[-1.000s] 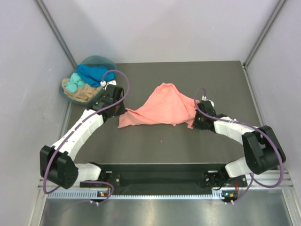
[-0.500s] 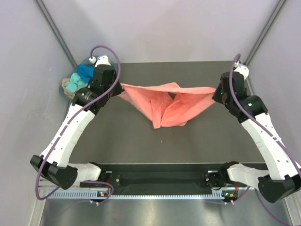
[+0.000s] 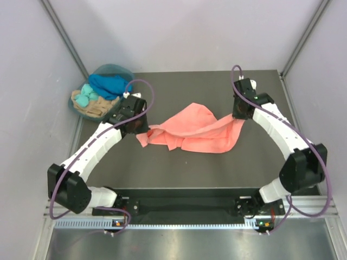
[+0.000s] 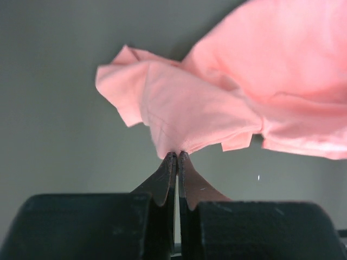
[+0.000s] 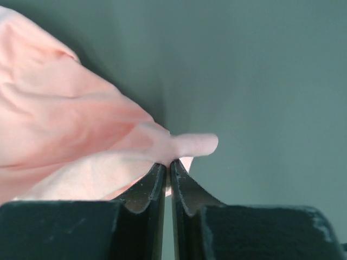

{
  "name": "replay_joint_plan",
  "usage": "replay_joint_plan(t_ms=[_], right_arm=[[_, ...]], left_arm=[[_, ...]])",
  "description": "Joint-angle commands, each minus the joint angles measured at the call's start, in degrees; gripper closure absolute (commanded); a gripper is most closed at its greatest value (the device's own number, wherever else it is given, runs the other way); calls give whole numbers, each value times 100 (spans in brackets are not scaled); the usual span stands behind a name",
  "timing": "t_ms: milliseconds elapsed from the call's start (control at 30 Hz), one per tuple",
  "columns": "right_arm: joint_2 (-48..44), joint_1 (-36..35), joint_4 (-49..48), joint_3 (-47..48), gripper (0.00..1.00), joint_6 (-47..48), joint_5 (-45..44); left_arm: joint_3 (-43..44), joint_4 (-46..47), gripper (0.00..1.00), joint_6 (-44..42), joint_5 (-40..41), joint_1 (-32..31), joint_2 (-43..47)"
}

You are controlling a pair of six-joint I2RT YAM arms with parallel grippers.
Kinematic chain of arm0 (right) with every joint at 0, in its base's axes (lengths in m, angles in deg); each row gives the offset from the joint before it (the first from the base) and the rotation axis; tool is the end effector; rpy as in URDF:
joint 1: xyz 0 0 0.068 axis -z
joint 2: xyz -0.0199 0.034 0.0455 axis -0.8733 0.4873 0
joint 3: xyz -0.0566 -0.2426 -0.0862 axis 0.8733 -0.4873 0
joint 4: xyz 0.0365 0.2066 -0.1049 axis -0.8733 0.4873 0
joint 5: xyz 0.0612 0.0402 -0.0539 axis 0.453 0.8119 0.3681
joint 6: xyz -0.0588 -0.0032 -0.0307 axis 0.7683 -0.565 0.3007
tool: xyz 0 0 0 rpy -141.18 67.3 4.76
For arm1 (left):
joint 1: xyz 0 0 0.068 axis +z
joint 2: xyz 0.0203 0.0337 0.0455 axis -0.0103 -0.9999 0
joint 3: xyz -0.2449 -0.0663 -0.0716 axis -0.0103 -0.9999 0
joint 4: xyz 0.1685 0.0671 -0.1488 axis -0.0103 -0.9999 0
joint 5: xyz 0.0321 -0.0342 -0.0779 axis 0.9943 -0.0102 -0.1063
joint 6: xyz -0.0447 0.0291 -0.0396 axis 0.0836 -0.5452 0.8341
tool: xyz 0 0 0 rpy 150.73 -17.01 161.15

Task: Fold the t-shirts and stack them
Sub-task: Flatten the tshirt out

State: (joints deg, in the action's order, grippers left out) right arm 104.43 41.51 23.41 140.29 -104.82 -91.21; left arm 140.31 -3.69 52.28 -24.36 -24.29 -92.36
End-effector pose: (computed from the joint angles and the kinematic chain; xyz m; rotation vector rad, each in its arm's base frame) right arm 0.2771 0.0782 0.2957 0.2088 2.4586 -0.1357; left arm 0.2385 -0.1019 0.2863 -0.2043 2.4681 -0.2391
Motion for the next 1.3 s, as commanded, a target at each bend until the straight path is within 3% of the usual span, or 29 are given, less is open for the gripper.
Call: replay_joint_plan(t_ms=[0,33,133,267,333,400,567,700,1000,1267], right_arm=[[236,228,-577,27,92,208,319],[385,254,-708,61,81,209,320],[614,342,-561,315,64,42,250],[501,377,-130,370,53,-948,-136],[248,447,-68,20,48,-2081,-15],[106,509,-59,-445,47,-3264,344],[-70,1010,-664,-1255,46,-4720,1049],[17,1432,-1499,-1713,52,-4819,1252],[878,1678,-1895,-1687,56,-4977,1383],[1019,1678,-2168,-1916,55,-5205,1340]], left_arm=[[-227,402,100,72,-474,1,34],[-375,429,100,116,-571,1,-19],[-709,639,100,187,-836,1,-81],[-781,614,100,204,-626,1,-134],[-729,552,100,152,-380,1,-169],[-676,500,100,108,-283,1,-212],[-631,455,100,29,-212,1,-213],[-632,429,100,-33,-221,1,-186],[-684,640,100,-42,-449,1,-55],[-702,649,100,-50,-414,1,-125]])
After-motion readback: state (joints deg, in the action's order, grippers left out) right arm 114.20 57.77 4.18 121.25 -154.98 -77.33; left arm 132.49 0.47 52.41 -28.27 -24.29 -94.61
